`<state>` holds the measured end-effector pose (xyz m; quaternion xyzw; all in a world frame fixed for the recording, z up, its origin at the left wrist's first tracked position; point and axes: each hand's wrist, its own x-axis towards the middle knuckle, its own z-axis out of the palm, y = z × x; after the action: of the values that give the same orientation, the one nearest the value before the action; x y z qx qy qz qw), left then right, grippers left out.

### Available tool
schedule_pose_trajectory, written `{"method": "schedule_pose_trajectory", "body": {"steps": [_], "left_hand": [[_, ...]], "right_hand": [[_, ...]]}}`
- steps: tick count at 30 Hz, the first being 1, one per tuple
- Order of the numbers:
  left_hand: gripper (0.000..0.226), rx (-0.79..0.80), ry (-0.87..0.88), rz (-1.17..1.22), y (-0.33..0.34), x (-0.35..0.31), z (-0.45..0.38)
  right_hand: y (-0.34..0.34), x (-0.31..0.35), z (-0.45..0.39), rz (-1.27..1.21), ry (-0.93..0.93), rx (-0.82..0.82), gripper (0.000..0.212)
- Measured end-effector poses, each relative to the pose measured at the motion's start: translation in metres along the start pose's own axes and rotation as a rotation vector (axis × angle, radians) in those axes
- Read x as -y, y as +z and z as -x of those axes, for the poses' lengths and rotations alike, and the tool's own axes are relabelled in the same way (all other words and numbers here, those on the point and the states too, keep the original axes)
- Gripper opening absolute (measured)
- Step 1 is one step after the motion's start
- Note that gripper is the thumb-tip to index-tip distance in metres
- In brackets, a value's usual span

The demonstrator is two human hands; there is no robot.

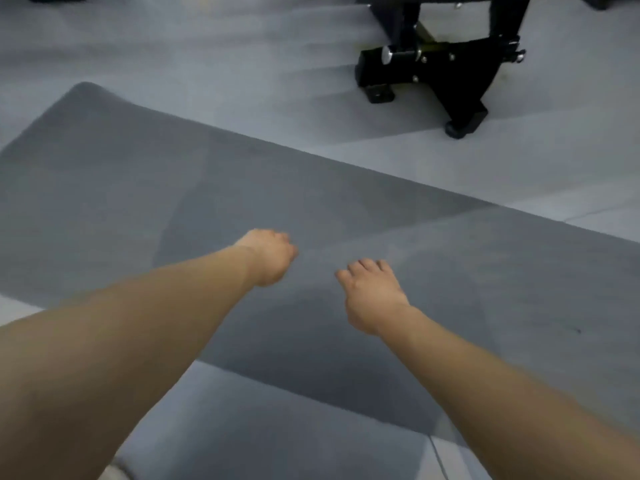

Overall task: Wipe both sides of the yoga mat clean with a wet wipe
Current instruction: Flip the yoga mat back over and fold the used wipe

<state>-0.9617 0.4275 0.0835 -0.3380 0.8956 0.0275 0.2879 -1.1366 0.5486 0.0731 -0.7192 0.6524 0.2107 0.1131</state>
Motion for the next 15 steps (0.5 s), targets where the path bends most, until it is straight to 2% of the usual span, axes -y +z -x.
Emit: {"method": "schedule_pose_trajectory", "body": {"steps": [3, 6, 10, 15], "left_hand": [[0.028, -0.072, 0.04, 0.019, -0.001, 0.041, -0.009], [0.035, -0.078, 0.118, 0.045, 0.0, 0.057, 0.0], [0.039, -0.058, 0.117, 0.099, -0.01, 0.072, 0.017], [0.033, -0.05, 0.115, 0.166, 0.001, 0.068, 0.018]], "right_hand": [[-0.015, 0.04, -0.013, -0.068, 0.114, -0.011, 0.054], [-0.04, 0.069, -0.007, -0.14, 0.2, 0.067, 0.047], [-0.071, 0.084, 0.011, -0.141, 0.209, 0.072, 0.031], [-0.057, 0.076, 0.004, -0.107, 0.189, 0.04, 0.033]]}}
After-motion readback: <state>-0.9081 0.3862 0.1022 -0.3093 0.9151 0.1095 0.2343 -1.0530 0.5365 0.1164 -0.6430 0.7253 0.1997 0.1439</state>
